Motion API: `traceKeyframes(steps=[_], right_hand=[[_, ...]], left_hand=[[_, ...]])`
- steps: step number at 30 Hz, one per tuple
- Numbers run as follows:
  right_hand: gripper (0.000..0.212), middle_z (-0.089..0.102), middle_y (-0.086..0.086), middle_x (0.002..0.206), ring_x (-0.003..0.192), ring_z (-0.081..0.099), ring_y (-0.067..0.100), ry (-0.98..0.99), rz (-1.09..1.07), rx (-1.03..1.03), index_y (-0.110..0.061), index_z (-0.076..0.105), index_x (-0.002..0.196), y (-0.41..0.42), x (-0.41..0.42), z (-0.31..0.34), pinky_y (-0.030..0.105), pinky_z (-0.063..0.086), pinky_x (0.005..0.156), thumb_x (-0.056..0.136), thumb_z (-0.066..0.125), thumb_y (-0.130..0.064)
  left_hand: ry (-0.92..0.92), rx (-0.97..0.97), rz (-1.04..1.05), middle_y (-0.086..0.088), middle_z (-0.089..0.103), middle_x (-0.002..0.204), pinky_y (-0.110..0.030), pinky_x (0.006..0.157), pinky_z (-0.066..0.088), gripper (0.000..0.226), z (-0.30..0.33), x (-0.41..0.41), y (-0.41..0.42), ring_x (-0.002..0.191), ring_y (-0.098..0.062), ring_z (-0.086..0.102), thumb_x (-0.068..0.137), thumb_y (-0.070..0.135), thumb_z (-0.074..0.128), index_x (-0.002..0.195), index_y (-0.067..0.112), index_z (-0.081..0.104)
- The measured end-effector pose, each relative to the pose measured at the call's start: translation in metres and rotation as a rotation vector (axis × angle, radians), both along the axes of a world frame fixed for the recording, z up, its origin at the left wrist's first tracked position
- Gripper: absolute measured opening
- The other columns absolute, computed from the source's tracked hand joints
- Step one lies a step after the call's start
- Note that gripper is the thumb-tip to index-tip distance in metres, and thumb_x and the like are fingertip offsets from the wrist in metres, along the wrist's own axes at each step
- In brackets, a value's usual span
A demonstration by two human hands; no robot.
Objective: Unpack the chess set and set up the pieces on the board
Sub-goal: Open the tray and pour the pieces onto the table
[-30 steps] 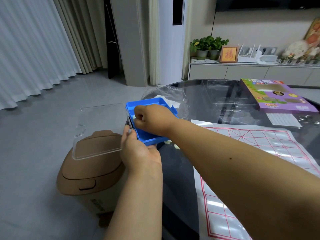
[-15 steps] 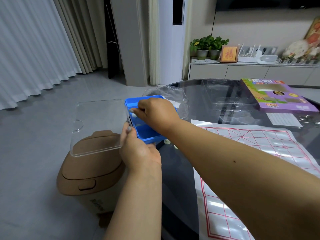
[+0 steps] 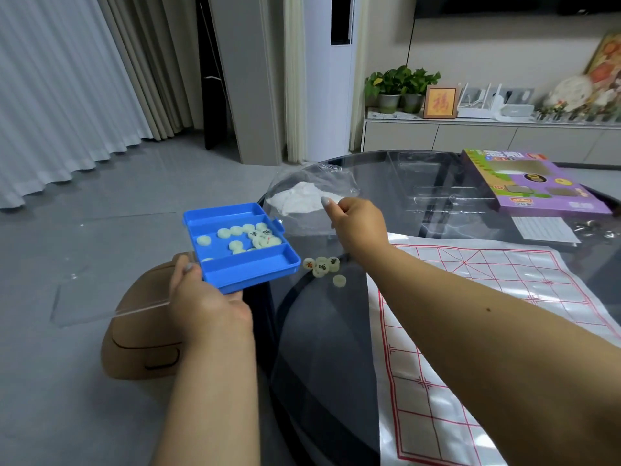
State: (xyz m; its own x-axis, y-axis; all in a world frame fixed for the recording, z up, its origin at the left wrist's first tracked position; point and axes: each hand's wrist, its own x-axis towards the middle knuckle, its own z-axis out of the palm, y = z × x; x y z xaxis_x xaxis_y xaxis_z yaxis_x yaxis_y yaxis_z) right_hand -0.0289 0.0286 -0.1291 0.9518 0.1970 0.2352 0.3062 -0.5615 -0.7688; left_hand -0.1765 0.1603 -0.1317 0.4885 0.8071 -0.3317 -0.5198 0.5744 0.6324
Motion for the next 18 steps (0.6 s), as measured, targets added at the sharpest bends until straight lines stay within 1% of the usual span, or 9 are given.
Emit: traceKeyframes(steps=[3, 6, 8, 10, 12, 14, 16, 17, 18], right_hand=[[0.06, 0.062, 0.022, 0.075, 0.062, 0.047, 0.021, 0.037, 0.004, -0.001, 0.008, 0.06, 0.081, -0.001, 0.004, -0.006, 0.03, 0.034, 0.059, 0.094, 0.045, -0.049], [0.056, 0.061, 0.017, 0.072, 0.063, 0.049, 0.022, 0.08, 0.035, 0.008, 0.0, 0.053, 0.068, -0.002, 0.004, -0.012, 0.03, 0.035, 0.059, 0.095, 0.045, -0.049], [0.05, 0.054, 0.011, 0.068, 0.063, 0.047, 0.022, 0.096, 0.055, -0.037, -0.007, 0.053, 0.07, 0.0, 0.003, -0.017, 0.03, 0.035, 0.058, 0.094, 0.045, -0.05], [0.052, 0.055, 0.009, 0.068, 0.063, 0.049, 0.023, 0.107, 0.076, -0.111, -0.006, 0.056, 0.074, 0.003, 0.003, -0.022, 0.03, 0.037, 0.059, 0.093, 0.043, -0.053], [0.052, 0.055, 0.005, 0.064, 0.061, 0.05, 0.022, 0.092, 0.087, -0.183, -0.009, 0.051, 0.069, 0.005, 0.002, -0.026, 0.03, 0.036, 0.056, 0.094, 0.042, -0.054], [0.05, 0.047, 0.001, 0.057, 0.057, 0.045, 0.02, 0.05, 0.089, -0.253, -0.015, 0.041, 0.062, 0.007, 0.0, -0.027, 0.028, 0.029, 0.049, 0.095, 0.04, -0.054], [0.049, 0.045, -0.001, 0.056, 0.055, 0.043, 0.017, 0.007, 0.099, -0.309, -0.019, 0.039, 0.061, 0.009, -0.003, -0.027, 0.027, 0.026, 0.047, 0.095, 0.039, -0.054], [0.048, 0.046, -0.002, 0.056, 0.053, 0.043, 0.015, -0.005, 0.104, -0.325, -0.019, 0.039, 0.061, 0.01, -0.004, -0.028, 0.026, 0.026, 0.047, 0.095, 0.039, -0.054], [0.048, 0.045, -0.002, 0.055, 0.052, 0.043, 0.013, -0.011, 0.108, -0.331, -0.019, 0.039, 0.061, 0.011, -0.004, -0.028, 0.026, 0.026, 0.047, 0.095, 0.04, -0.054]], left_hand=[[0.068, 0.021, -0.035, -0.009, 0.066, 0.121, -0.047, 0.078, 0.058, 0.041, -0.006, -0.01, 0.013, 0.092, -0.022, 0.071, 0.098, 0.014, 0.038, 0.139, 0.012, 0.047], [0.141, 0.032, -0.08, -0.009, 0.069, 0.115, -0.051, 0.079, 0.057, 0.036, -0.009, -0.019, 0.019, 0.091, -0.026, 0.072, 0.097, 0.02, 0.042, 0.13, 0.017, 0.057], [0.184, 0.038, -0.096, -0.009, 0.071, 0.111, -0.053, 0.082, 0.056, 0.035, -0.009, -0.022, 0.019, 0.091, -0.028, 0.072, 0.097, 0.02, 0.043, 0.127, 0.017, 0.06], [0.23, 0.035, -0.104, -0.009, 0.071, 0.109, -0.052, 0.085, 0.055, 0.034, -0.006, -0.026, 0.018, 0.091, -0.028, 0.071, 0.097, 0.018, 0.042, 0.125, 0.016, 0.061], [0.27, 0.031, -0.102, -0.008, 0.071, 0.106, -0.051, 0.087, 0.055, 0.034, -0.003, -0.029, 0.015, 0.09, -0.026, 0.071, 0.098, 0.016, 0.041, 0.126, 0.015, 0.061], [0.312, 0.021, -0.086, -0.005, 0.07, 0.095, -0.045, 0.082, 0.057, 0.032, 0.0, -0.03, 0.011, 0.081, -0.021, 0.07, 0.098, 0.014, 0.043, 0.125, 0.014, 0.06], [0.344, 0.015, -0.074, 0.0, 0.066, 0.084, -0.037, 0.068, 0.057, 0.029, 0.0, -0.029, 0.008, 0.07, -0.016, 0.067, 0.097, 0.012, 0.045, 0.121, 0.015, 0.06], [0.362, 0.016, -0.078, 0.0, 0.065, 0.082, -0.034, 0.065, 0.056, 0.029, -0.001, -0.028, 0.006, 0.068, -0.015, 0.066, 0.097, 0.012, 0.046, 0.121, 0.016, 0.061], [0.38, 0.023, -0.086, 0.001, 0.065, 0.083, -0.035, 0.068, 0.057, 0.03, -0.002, -0.028, 0.004, 0.069, -0.015, 0.065, 0.096, 0.012, 0.046, 0.121, 0.016, 0.062]])
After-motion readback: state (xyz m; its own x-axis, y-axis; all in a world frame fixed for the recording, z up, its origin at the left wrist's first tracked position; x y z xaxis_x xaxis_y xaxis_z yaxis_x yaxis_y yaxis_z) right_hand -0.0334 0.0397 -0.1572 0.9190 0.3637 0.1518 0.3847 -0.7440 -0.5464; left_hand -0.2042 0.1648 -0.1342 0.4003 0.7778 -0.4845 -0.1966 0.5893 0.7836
